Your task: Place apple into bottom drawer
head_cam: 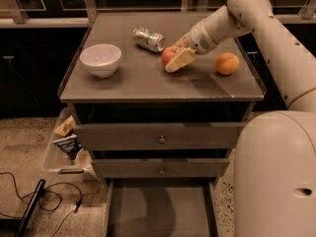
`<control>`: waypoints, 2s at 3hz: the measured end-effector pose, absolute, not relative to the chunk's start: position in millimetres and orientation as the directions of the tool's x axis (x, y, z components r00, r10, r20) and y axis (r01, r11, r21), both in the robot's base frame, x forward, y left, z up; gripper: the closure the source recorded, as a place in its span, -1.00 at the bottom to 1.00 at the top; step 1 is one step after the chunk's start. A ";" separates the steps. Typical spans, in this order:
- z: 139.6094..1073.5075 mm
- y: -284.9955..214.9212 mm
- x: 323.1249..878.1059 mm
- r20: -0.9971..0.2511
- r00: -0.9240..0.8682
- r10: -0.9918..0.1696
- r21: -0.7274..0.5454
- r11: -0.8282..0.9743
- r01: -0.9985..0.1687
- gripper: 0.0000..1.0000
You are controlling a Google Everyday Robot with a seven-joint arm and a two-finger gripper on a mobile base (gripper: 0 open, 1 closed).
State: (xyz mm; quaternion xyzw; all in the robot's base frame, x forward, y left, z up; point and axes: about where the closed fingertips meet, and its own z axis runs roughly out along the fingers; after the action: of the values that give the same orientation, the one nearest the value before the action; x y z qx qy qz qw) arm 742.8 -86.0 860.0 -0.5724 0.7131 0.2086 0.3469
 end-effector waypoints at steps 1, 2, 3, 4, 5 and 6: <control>859.9 -85.9 742.8 -0.734 -0.104 -0.672 -0.099 0.258 -0.961 0.30; 859.9 -85.9 742.8 -0.734 -0.104 -0.672 -0.099 0.258 -0.961 0.77; 859.9 -85.9 742.8 -0.734 -0.104 -0.672 -0.099 0.258 -0.961 1.00; 862.7 -84.4 721.3 -0.747 -0.052 -0.663 -0.122 0.213 -0.970 1.00; 884.2 -96.2 671.0 -0.764 0.062 -0.643 -0.212 0.159 -0.964 1.00; 893.4 -116.6 611.7 -0.763 0.148 -0.629 -0.294 0.134 -0.946 1.00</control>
Offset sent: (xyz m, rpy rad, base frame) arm 0.0000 0.0000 0.0000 0.0000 0.0000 0.0000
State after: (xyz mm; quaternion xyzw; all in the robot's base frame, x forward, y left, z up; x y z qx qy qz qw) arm 611.7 -116.6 893.4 -0.6303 0.6248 0.1887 0.4205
